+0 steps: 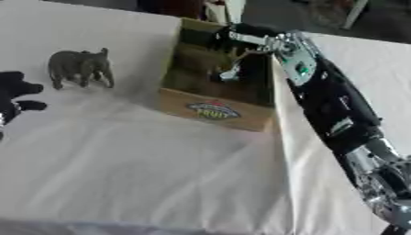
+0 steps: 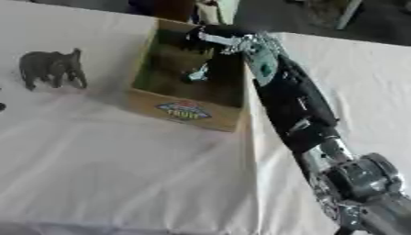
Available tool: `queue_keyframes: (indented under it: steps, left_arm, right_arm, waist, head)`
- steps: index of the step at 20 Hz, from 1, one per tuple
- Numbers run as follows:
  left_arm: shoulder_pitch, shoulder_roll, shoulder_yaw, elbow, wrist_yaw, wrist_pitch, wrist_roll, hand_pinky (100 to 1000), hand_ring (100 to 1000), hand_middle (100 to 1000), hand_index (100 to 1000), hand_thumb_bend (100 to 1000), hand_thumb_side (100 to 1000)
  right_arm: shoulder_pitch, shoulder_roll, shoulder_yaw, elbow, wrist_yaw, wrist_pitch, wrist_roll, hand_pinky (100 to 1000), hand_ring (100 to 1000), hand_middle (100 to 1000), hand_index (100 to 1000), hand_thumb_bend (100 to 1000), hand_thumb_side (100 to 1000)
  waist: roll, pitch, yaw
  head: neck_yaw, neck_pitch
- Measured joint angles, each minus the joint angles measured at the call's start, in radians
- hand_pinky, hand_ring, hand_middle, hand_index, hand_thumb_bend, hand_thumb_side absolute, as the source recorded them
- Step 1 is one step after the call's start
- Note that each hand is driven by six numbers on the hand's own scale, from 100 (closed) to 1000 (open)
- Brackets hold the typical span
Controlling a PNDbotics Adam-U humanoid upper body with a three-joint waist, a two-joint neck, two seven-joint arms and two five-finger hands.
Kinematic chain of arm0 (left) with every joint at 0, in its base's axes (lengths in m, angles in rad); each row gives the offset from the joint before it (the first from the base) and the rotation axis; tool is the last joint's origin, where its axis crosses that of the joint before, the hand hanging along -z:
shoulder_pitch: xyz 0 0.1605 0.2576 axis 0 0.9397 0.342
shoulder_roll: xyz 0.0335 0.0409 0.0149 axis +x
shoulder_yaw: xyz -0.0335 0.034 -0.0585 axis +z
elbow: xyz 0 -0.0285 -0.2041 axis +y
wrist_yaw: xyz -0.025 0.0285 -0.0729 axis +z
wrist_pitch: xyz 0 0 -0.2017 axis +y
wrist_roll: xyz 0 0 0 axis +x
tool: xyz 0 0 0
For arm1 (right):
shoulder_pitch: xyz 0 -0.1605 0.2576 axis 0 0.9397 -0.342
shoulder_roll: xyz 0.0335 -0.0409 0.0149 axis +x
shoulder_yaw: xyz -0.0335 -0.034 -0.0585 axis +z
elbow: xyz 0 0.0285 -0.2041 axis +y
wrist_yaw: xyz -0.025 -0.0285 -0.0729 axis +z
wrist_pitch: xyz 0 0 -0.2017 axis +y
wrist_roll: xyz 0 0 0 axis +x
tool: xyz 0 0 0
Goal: Pick up objects on the table and place them in the box.
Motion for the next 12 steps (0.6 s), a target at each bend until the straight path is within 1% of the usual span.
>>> queue_keyframes:
  steps: [4,7,8,9,12]
  left_arm:
    - [0.001,0.0,0.005,0.0,-0.002,0.0,0.003,718,794,641,790,100,468]
    - [0.003,0.0,0.009,0.0,-0.003,-0.003,0.007,718,794,640,790,100,456]
    - [0.006,0.0,0.012,0.0,-0.004,-0.004,0.009,718,794,640,790,100,450]
    - [0.009,0.002,0.013,0.0,-0.005,-0.006,0.011,718,794,641,789,100,439]
    - [0.014,0.016,0.023,0.0,-0.011,-0.016,0.022,717,795,641,789,100,401]
  right_arm:
    - [0.01,-0.002,0.001,-0.024,-0.036,0.0,0.0,691,799,776,889,467,426]
    - [0.018,-0.006,0.003,-0.063,-0.077,-0.001,-0.001,683,784,765,879,446,361]
    - [0.019,-0.009,0.005,-0.079,-0.092,-0.003,-0.003,681,778,764,877,438,361]
    - [0.022,-0.013,0.006,-0.098,-0.105,-0.006,-0.006,677,772,759,874,413,306]
    - [0.041,-0.029,0.013,-0.162,-0.152,-0.024,-0.024,670,761,753,867,370,232]
  waist:
    - [0.0,0.0,-0.016]
    - [0.002,-0.002,-0.028]
    - [0.004,-0.003,-0.032]
    - [0.006,-0.005,-0.035]
    - [0.011,-0.008,-0.052]
  head:
    - [0.01,0.0]
    - [0.019,0.0]
    - [0.022,0.0]
    - [0.025,0.0]
    - [0.037,0.001]
